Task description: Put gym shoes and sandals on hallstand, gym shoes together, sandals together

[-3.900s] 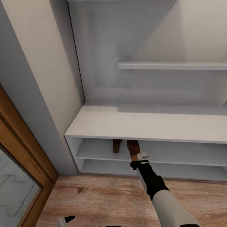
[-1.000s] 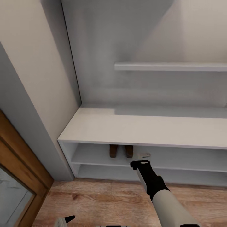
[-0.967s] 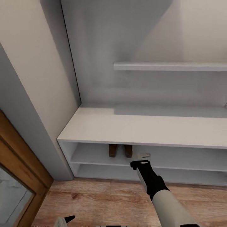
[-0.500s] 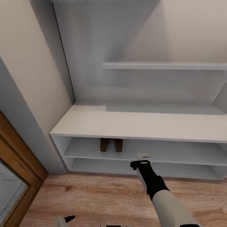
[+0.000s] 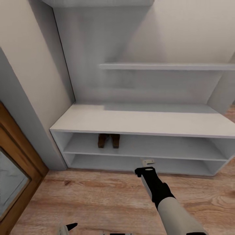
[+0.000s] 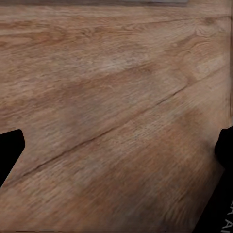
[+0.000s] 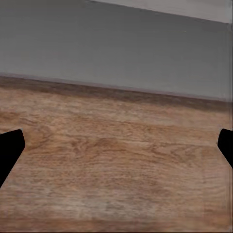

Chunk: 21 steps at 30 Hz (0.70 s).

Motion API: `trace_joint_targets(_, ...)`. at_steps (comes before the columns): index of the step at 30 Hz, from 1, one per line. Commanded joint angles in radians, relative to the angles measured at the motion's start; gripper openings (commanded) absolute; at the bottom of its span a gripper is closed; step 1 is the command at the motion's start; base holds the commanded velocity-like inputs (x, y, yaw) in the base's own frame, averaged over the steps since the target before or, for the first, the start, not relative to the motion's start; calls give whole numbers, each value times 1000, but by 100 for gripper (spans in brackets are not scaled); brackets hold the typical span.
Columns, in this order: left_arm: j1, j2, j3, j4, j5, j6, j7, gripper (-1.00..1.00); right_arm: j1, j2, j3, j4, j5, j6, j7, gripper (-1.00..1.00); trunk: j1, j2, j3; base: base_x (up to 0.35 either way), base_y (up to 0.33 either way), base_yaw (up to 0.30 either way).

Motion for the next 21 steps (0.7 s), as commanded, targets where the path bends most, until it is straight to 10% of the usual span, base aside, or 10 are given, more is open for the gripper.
trace_joint_targets(1,0,0,1,0,2,-3,-3,100,0,1,-2,3,10,6,2,100,-1,0,-1,-279,-158,0)
trace_joint_targets(21,0,4,1,45,1,-5,152,100,10,-13,-1,325,11,-340,1,100,-1,0,-1,-139,-68,-4)
